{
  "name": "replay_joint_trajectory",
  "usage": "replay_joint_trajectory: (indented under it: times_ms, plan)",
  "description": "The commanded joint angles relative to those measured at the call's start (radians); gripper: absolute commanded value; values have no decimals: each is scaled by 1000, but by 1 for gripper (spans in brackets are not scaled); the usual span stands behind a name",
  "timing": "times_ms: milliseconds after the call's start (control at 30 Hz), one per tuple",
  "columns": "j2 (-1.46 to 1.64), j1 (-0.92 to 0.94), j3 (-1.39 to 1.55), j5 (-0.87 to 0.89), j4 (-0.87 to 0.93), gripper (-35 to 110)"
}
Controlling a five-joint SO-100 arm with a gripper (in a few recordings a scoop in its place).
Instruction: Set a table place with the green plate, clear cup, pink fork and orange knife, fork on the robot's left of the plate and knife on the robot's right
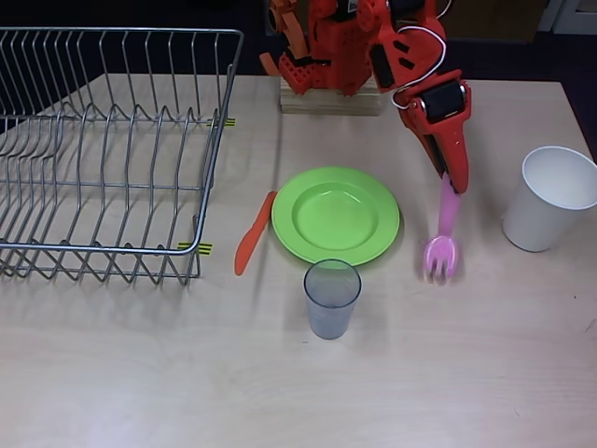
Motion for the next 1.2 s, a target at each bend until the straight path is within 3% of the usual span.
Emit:
replay_joint_trajectory:
  times_ms: [0, 433, 700, 1167]
  plan:
    - [31, -26, 64, 21, -75, 0]
    - [3, 2, 160, 95, -150, 7]
    - [-32, 14, 163, 195, -137, 20]
    - [-55, -40, 161, 403, -129, 27]
